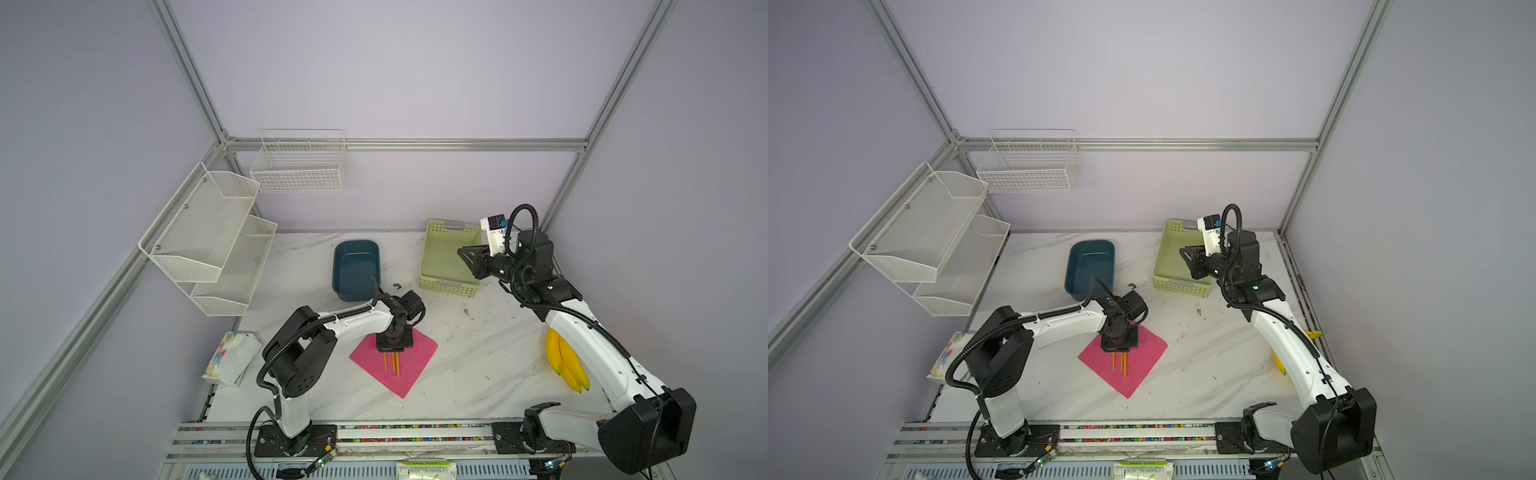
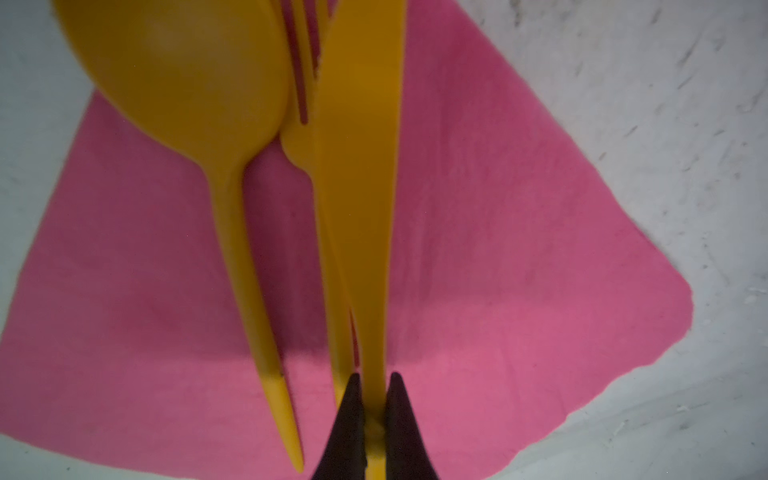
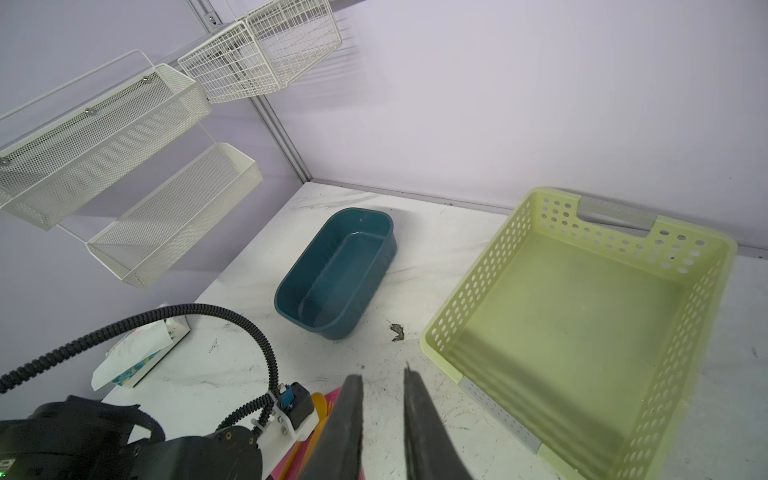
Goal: Place the utensils on the paper napkin and roll it up
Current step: 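Carry the knife over the pink napkin with the left gripper while the right gripper withdraws, then lower the knife beside the fork on the napkin with the left gripper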
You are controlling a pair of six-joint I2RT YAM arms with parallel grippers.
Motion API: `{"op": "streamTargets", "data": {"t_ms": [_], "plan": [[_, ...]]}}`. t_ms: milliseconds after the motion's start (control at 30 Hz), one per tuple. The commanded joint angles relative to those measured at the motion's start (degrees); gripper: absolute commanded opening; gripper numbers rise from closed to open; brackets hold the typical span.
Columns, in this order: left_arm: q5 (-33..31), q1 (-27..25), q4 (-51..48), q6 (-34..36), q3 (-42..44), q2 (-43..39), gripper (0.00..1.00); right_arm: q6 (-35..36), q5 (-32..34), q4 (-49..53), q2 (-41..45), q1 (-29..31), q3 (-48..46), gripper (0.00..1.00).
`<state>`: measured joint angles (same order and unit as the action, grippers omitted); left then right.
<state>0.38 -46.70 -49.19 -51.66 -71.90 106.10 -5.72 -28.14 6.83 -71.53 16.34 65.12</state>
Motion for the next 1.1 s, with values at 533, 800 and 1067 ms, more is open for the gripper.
{"op": "streamTargets", "data": {"t_ms": [533,800,1067], "plan": [[-2.31,-0.38,-2.81,1.91,-10.6,3.7,0.02,-0.23,-0.79,-0.51,-0.29,-0.14,0.37,0.22],[-2.58,-0.26,-3.19,1.58,-11.26,4.72,0.05,-0.02,-0.75,-0.5,-0.2,-0.08,0.33,0.22],[-3.53,-0.26,-3.72,1.3,-11.16,4.65,0.07,0.18,-0.81,-0.52,-0.13,-0.09,0.2,0.22]]}}
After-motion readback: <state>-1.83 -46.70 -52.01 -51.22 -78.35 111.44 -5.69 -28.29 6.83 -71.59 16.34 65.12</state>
